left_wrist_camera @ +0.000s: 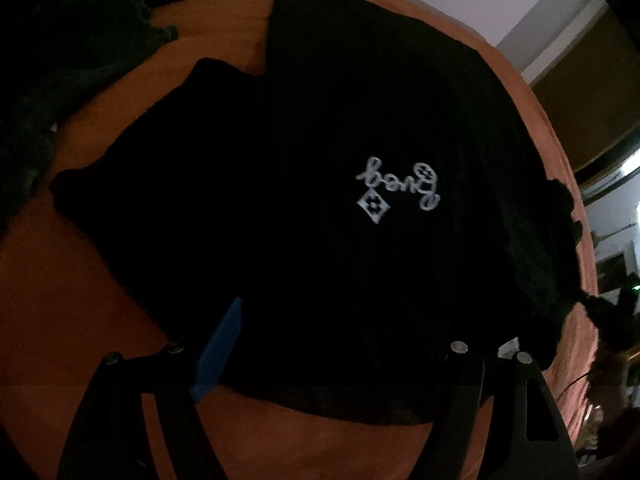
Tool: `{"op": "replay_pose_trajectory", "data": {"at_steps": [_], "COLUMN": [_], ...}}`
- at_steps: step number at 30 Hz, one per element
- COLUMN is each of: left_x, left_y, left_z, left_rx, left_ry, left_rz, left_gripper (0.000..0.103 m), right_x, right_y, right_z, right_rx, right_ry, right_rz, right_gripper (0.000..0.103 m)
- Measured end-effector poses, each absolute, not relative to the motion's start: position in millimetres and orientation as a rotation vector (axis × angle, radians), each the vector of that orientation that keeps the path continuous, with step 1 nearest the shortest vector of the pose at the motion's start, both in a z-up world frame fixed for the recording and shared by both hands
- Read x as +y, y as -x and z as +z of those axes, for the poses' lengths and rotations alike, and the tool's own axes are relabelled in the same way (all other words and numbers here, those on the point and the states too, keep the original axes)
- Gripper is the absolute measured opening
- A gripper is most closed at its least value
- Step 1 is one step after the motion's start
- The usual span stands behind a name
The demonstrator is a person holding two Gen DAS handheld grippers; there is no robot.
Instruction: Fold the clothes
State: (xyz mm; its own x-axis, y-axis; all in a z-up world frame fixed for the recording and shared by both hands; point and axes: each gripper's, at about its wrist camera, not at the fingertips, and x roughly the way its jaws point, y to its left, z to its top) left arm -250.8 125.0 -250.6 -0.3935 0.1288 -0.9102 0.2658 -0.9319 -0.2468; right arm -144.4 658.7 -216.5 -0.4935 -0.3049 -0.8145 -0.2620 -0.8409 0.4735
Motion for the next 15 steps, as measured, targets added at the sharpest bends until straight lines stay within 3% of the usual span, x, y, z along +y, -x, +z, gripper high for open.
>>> {"op": "replay_pose_trajectory", "data": {"at_steps": [4,6,7,9,15], "left_x": [118,112,110,107,107], "left_y": [244,241,240,240,240], "left_z": [-249,-250,-250,-251,-251], "left_rx": [0.528,0.567,0.588,0.608,0.596], "left_ry": [-1.674,-1.672,-1.669,-1.669,-1.674], "left_rz": [-2.480,-2.464,-2.459,-2.456,-2.467], "left_gripper": [0.077,0.077,0.077,0.077,0.077], "right_x": [652,662,672,696,762], "right_y": [152,160,164,173,235], "right_z": [-217,-211,-205,-195,-184], "right_rx": [-0.733,-0.751,-0.793,-0.857,-0.967], "right_ry": [-1.632,-1.639,-1.613,-1.558,-1.458], "right_rz": [-2.451,-2.414,-2.411,-2.488,-2.606], "right_gripper": [0.013,0.018,0.025,0.068,0.070]}}
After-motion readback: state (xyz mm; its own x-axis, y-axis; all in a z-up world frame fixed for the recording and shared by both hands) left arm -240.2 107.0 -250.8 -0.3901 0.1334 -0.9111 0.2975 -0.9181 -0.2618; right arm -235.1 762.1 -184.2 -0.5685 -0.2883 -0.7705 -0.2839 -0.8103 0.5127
